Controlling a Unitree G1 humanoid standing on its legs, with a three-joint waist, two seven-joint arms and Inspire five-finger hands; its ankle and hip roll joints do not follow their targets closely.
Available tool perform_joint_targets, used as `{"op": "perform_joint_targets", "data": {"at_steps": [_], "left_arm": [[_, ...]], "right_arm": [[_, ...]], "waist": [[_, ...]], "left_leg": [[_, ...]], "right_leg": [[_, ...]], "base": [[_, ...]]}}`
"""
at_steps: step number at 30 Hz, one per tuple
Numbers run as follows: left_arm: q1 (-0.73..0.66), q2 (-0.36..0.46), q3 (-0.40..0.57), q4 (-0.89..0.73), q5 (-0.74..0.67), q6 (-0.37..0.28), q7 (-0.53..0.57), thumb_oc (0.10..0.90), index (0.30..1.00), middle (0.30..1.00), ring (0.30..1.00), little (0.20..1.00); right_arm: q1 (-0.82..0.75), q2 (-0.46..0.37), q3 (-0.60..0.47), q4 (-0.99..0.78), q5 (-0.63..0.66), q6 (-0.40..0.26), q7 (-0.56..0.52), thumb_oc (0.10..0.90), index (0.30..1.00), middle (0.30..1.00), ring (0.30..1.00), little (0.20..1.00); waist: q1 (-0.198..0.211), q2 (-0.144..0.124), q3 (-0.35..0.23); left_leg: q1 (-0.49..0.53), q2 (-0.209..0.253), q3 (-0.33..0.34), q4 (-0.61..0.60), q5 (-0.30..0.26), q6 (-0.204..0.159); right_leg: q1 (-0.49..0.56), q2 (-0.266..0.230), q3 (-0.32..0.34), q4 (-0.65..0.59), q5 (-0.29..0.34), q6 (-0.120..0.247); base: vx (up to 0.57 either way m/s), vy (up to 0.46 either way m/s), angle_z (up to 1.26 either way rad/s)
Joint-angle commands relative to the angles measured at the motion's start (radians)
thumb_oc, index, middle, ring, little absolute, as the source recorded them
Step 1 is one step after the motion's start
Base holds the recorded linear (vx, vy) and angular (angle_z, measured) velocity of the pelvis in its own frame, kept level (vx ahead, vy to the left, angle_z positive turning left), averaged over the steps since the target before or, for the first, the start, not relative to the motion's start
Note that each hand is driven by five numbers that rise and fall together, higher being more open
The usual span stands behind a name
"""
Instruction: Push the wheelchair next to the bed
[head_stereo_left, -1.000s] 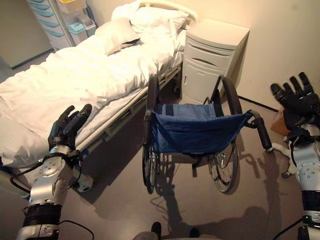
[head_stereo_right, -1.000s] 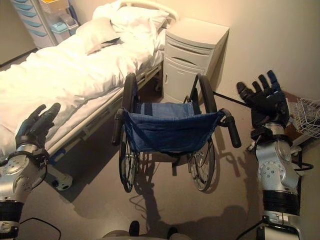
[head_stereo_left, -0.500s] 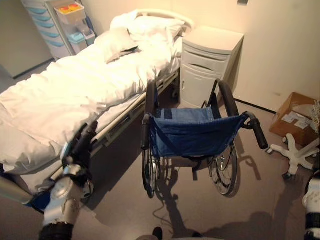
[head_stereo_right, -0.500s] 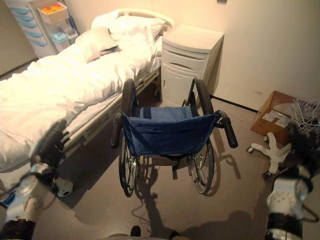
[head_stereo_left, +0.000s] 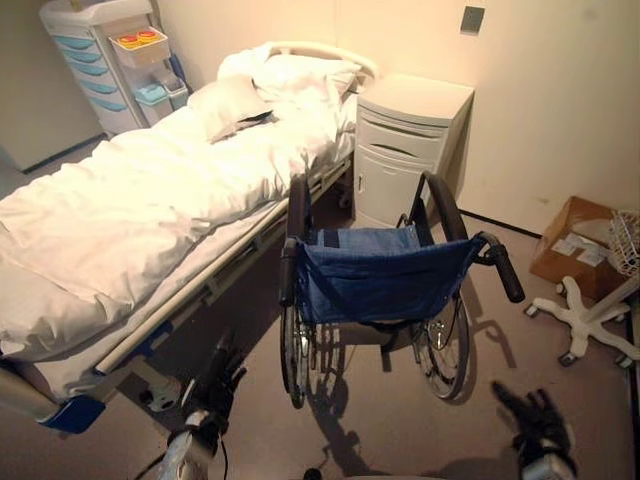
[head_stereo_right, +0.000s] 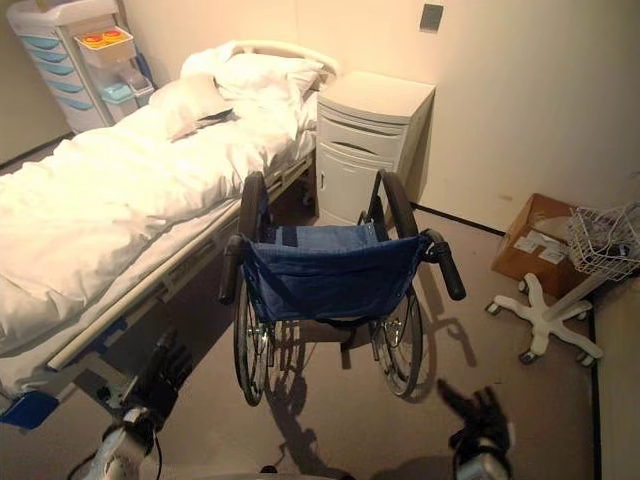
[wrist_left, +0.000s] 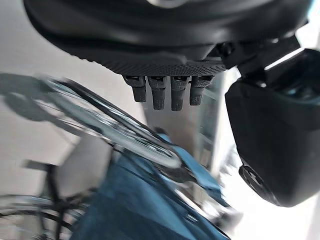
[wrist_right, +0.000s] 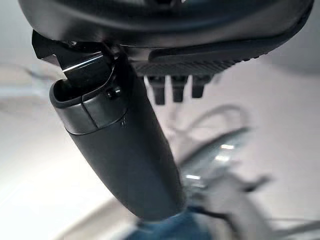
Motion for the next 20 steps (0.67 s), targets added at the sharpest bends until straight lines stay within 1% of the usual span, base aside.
{"op": "perform_joint_targets", "data": {"at_steps": [1, 2, 3, 4, 5, 7, 9, 10, 11, 12, 13, 14, 15, 16, 18, 19, 20], "left_arm": [[-0.051, 0.016, 0.015, 0.014, 0.078, -0.127, 0.023, 0.800, 0.900, 0.900, 0.900, 0.900], [-0.053, 0.014, 0.009, 0.046, 0.102, -0.122, 0.020, 0.800, 0.900, 0.900, 0.900, 0.900], [-0.051, 0.009, -0.001, 0.093, 0.142, -0.135, 0.028, 0.800, 0.900, 0.900, 0.900, 0.900], [-0.049, 0.007, -0.011, 0.120, 0.173, -0.145, 0.031, 0.800, 0.900, 0.900, 0.900, 0.900], [-0.046, 0.000, -0.031, 0.166, 0.210, -0.122, 0.031, 0.800, 0.900, 0.900, 0.900, 0.900], [-0.044, -0.007, -0.042, 0.212, 0.244, -0.116, 0.028, 0.800, 0.900, 0.900, 0.900, 0.900], [-0.043, -0.020, -0.059, 0.261, 0.264, -0.086, 0.045, 0.800, 0.900, 0.900, 0.900, 0.900], [-0.040, -0.032, -0.069, 0.306, 0.281, -0.062, 0.043, 0.800, 0.900, 0.900, 0.900, 0.900], [-0.041, -0.035, -0.075, 0.326, 0.287, -0.053, 0.043, 0.800, 0.900, 0.900, 0.900, 0.900], [-0.041, -0.041, -0.085, 0.349, 0.295, -0.030, 0.045, 0.800, 0.900, 0.900, 0.900, 0.900], [-0.041, -0.050, -0.097, 0.381, 0.313, -0.028, 0.031, 0.800, 0.900, 0.900, 0.900, 0.900], [-0.041, -0.055, -0.103, 0.389, 0.322, -0.015, 0.023, 0.800, 0.900, 0.900, 0.900, 0.900], [-0.043, -0.065, -0.125, 0.414, 0.354, -0.007, 0.004, 0.800, 0.900, 0.900, 0.900, 0.900], [-0.045, -0.069, -0.145, 0.422, 0.362, -0.013, -0.005, 0.800, 0.900, 0.900, 0.900, 0.900], [-0.055, -0.084, -0.197, 0.414, 0.371, -0.001, -0.020, 0.800, 0.900, 0.900, 0.900, 0.900], [-0.061, -0.090, -0.219, 0.403, 0.382, -0.003, -0.032, 0.800, 0.900, 0.900, 0.900, 0.900], [-0.064, -0.092, -0.227, 0.398, 0.384, -0.001, -0.030, 0.800, 0.900, 0.900, 0.900, 0.900]], "right_arm": [[-0.045, -0.056, 0.026, 0.043, -0.125, -0.026, 0.055, 0.800, 0.900, 0.900, 0.900, 0.900], [-0.044, -0.050, 0.050, 0.069, -0.141, -0.014, 0.058, 0.800, 0.900, 0.900, 0.900, 0.900], [-0.044, -0.045, 0.077, 0.107, -0.183, -0.006, 0.084, 0.800, 0.900, 0.900, 0.900, 0.900], [-0.043, -0.037, 0.096, 0.123, -0.192, 0.003, 0.096, 0.800, 0.900, 0.900, 0.900, 0.900], [-0.040, -0.024, 0.125, 0.153, -0.213, 0.016, 0.108, 0.800, 0.900, 0.900, 0.900, 0.900], [-0.039, -0.012, 0.147, 0.174, -0.224, 0.021, 0.126, 0.800, 0.900, 0.900, 0.900, 0.900], [-0.044, -0.004, 0.166, 0.208, -0.235, 0.035, 0.140, 0.800, 0.900, 0.900, 0.900, 0.900], [-0.046, 0.007, 0.186, 0.229, -0.276, 0.040, 0.151, 0.800, 0.900, 0.900, 0.900, 0.900], [-0.048, 0.010, 0.196, 0.241, -0.291, 0.034, 0.152, 0.800, 0.900, 0.900, 0.900, 0.900], [-0.052, 0.013, 0.210, 0.256, -0.314, 0.035, 0.161, 0.800, 0.900, 0.900, 0.900, 0.900], [-0.053, 0.021, 0.234, 0.265, -0.342, 0.038, 0.161, 0.800, 0.900, 0.900, 0.900, 0.900], [-0.054, 0.024, 0.242, 0.266, -0.361, 0.044, 0.164, 0.800, 0.900, 0.900, 0.900, 0.900], [-0.057, 0.026, 0.262, 0.279, -0.415, 0.045, 0.177, 0.800, 0.900, 0.900, 0.900, 0.900], [-0.061, 0.027, 0.282, 0.283, -0.433, 0.046, 0.176, 0.800, 0.900, 0.900, 0.900, 0.900], [-0.075, 0.026, 0.330, 0.287, -0.511, 0.068, 0.179, 0.800, 0.900, 0.900, 0.900, 0.900], [-0.081, 0.025, 0.350, 0.284, -0.518, 0.089, 0.183, 0.800, 0.900, 0.900, 0.900, 0.900], [-0.084, 0.024, 0.353, 0.284, -0.518, 0.096, 0.187, 0.800, 0.900, 0.900, 0.900, 0.900]], "waist": [[-0.001, 0.009, 0.004], [-0.001, 0.008, 0.005], [-0.001, 0.008, 0.005], [-0.002, 0.009, 0.005], [-0.002, 0.010, 0.005], [-0.005, 0.011, 0.006], [-0.005, 0.013, 0.004], [-0.006, 0.015, 0.005], [-0.006, 0.015, 0.005], [-0.005, 0.016, 0.005], [-0.006, 0.016, 0.005], [-0.006, 0.016, 0.006], [-0.006, 0.015, 0.007], [-0.006, 0.015, 0.007], [-0.003, 0.014, 0.007], [-0.001, 0.013, 0.007], [-0.001, 0.012, 0.007]], "left_leg": [[0.035, -0.045, 0.076, 0.011, -0.090, 0.003], [0.034, -0.046, 0.074, 0.011, -0.090, 0.003], [0.034, -0.046, 0.072, 0.011, -0.090, 0.004], [0.034, -0.046, 0.072, 0.011, -0.088, 0.003], [0.034, -0.047, 0.070, 0.011, -0.087, 0.003], [0.034, -0.048, 0.070, 0.011, -0.086, 0.003], [0.033, -0.049, 0.066, 0.011, -0.085, 0.003], [0.032, -0.051, 0.064, 0.011, -0.084, 0.004], [0.031, -0.051, 0.064, 0.011, -0.083, 0.004], [0.031, -0.051, 0.062, 0.011, -0.082, 0.003], [0.029, -0.053, 0.059, 0.011, -0.080, 0.003], [0.029, -0.053, 0.059, 0.011, -0.080, 0.003], [0.027, -0.054, 0.057, 0.011, -0.080, 0.004], [0.026, -0.054, 0.058, 0.011, -0.079, 0.004], [0.024, -0.055, 0.056, 0.011, -0.079, 0.003], [0.025, -0.056, 0.055, 0.011, -0.079, 0.004], [0.025, -0.056, 0.055, 0.011, -0.079, 0.004]], "right_leg": [[-0.029, 0.017, 0.046, 0.001, 0.041, 0.004], [-0.029, 0.018, 0.047, 0.001, 0.040, 0.003], [-0.028, 0.020, 0.049, 0.001, 0.039, 0.001], [-0.028, 0.020, 0.050, 0.001, 0.040, 0.001], [-0.028, 0.021, 0.050, 0.001, 0.039, -0.001], [-0.027, 0.021, 0.048, 0.001, 0.038, -0.001], [-0.027, 0.022, 0.047, 0.001, 0.036, -0.003], [-0.027, 0.022, 0.047, 0.001, 0.035, -0.005], [-0.027, 0.022, 0.046, 0.001, 0.035, -0.005], [-0.028, 0.022, 0.044, 0.001, 0.035, -0.005], [-0.029, 0.021, 0.044, 0.001, 0.035, -0.005], [-0.029, 0.021, 0.043, 0.001, 0.035, -0.006], [-0.029, 0.021, 0.041, 0.001, 0.034, -0.006], [-0.031, 0.020, 0.039, 0.001, 0.035, -0.006], [-0.031, 0.020, 0.035, 0.001, 0.036, -0.006], [-0.031, 0.020, 0.032, 0.001, 0.036, -0.007], [-0.030, 0.020, 0.031, 0.001, 0.036, -0.007]], "base": [[-0.03, -0.011, 0.02], [0.00, 0.000, 0.00], [0.00, 0.000, 0.00], [0.00, 0.000, 0.00], [0.00, 0.000, 0.00], [0.00, 0.000, 0.00], [0.00, 0.000, 0.00], [0.00, 0.000, 0.00], [0.00, 0.000, 0.00], [0.00, 0.000, 0.00], [0.00, 0.000, 0.00], [0.00, 0.000, 0.00], [0.00, 0.000, 0.00], [0.00, 0.000, 0.00], [0.00, 0.000, 0.00], [0.00, 0.000, 0.00], [0.00, 0.000, 0.00]]}}
